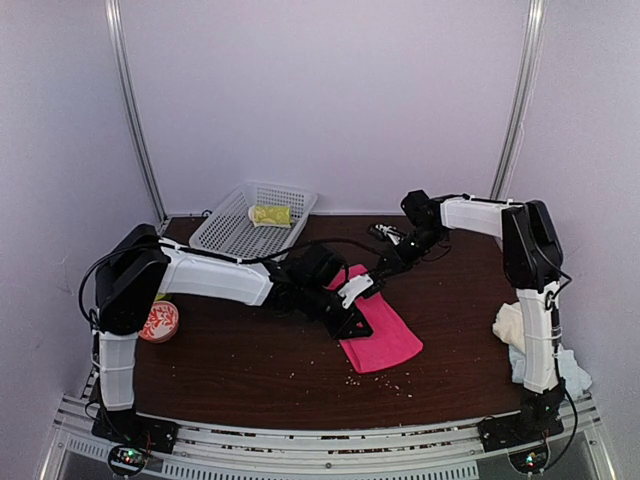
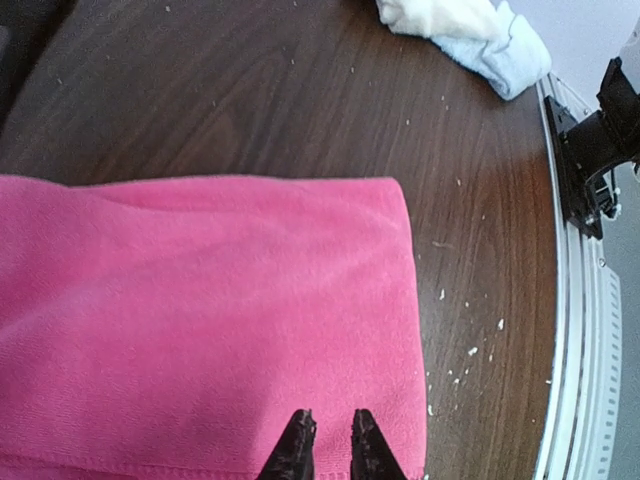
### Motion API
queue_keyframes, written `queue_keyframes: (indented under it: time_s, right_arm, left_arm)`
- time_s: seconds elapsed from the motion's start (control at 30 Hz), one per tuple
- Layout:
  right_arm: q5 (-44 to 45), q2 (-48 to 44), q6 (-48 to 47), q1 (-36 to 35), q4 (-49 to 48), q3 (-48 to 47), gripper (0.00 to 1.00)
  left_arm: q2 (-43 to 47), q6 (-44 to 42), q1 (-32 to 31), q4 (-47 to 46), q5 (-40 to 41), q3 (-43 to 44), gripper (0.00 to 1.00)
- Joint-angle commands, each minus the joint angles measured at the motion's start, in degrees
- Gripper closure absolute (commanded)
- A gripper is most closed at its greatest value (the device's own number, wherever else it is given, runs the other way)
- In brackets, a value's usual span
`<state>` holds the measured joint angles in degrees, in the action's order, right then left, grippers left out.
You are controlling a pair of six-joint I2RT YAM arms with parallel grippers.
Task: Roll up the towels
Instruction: Rotate the towel at the center of the board.
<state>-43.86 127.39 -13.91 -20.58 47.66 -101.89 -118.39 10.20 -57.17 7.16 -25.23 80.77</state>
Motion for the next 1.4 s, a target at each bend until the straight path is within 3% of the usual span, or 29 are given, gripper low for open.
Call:
queue_keyframes:
  time_s: [0.0,0.33,0.47,0.57,0.67,0.83,0.97,1.17,1.37]
  right_arm:
    - [-4.9,3.8,4.1,-3.1,-4.5,-4.3,0.79]
    - [5.1,7.6,11.9,-4.7,-9.6,-4.2,0.75]
    - [16.1,0.2,19.2,-5.5,-13.5,5.8,0.70]
    - [14.8,-6.0,19.3,-5.6,-15.0,11.1,0.66]
    - [6.4,-9.5,15.3,-5.0,-14.9,9.4,0.67]
    - [4.4,-13.7,11.9,-4.0,-14.7,8.7,0.65]
    - [8.3,-13.6,10.5,-2.7,-13.4,12.9,0.66]
    - [6.3,-10.3,8.7,-0.9,-12.0,13.5,0.71]
    - [-0.6,-7.0,7.7,-1.2,-10.6,11.9,0.72]
  left_arm:
    - [-2.8,-1.2,-2.1,0.5,0.2,-2.5,0.87]
    - [3.9,-0.2,-2.9,0.8,3.8,-15.4,0.88]
    - [7.8,-1.1,-2.8,3.5,6.4,-19.0,0.89]
    - [11.3,-2.4,-1.6,5.6,8.9,-21.3,0.89]
    - [14.1,-3.2,0.0,6.3,8.3,-20.9,0.84]
    - [13.0,-2.5,4.3,5.8,8.2,-12.3,0.77]
    - [4.9,1.8,8.4,5.6,12.3,-0.2,0.76]
    - [-7.9,8.0,12.1,5.5,19.7,16.1,0.70]
    - [-14.7,10.7,13.9,2.0,10.3,19.4,0.78]
